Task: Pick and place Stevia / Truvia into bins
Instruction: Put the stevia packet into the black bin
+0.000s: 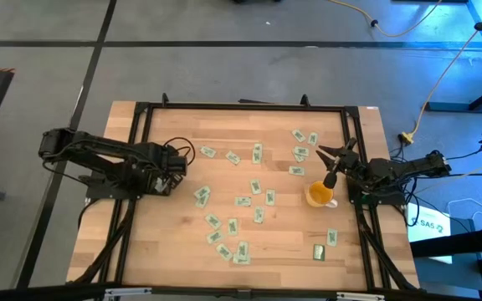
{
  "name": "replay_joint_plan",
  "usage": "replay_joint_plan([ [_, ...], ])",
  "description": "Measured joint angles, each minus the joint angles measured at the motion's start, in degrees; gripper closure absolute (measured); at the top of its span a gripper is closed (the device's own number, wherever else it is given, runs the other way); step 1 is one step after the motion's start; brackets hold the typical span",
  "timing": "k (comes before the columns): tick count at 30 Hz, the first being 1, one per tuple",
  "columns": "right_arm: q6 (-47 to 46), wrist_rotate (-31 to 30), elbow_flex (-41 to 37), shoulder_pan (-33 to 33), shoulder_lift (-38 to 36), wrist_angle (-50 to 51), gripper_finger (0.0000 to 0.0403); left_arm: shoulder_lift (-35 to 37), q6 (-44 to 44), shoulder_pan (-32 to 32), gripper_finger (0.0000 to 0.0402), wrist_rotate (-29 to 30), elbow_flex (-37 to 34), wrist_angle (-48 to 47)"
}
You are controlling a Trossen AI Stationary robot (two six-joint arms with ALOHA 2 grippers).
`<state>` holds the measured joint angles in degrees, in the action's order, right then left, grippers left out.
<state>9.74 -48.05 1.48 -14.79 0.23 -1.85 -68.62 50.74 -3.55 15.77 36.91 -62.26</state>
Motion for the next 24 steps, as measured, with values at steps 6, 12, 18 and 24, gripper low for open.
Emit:
replay_joint_plan([
  [6, -0.39, 0.00, 0.01, 0.00, 0.00, 0.00, 0.0313, 0.00, -0.08, 0.00, 0.0343, 0.19, 0.00, 0.00],
  [12, -0.42, 0.00, -0.01, 0.00, 0.00, 0.00, 0.0313, 1.27, -1.24, 0.00, 0.0336, 2.76, 1.45, -0.09],
  [18, -0.42, 0.00, -0.01, 0.00, 0.00, 0.00, 0.0313, 2.03, -9.76, 0.00, 0.0338, 5.93, 4.97, 9.01],
  [24, -0.42, 0.00, -0.01, 0.00, 0.00, 0.00, 0.0313, 2.01, -20.67, 0.30, 0.0334, 1.77, 5.07, 26.35],
])
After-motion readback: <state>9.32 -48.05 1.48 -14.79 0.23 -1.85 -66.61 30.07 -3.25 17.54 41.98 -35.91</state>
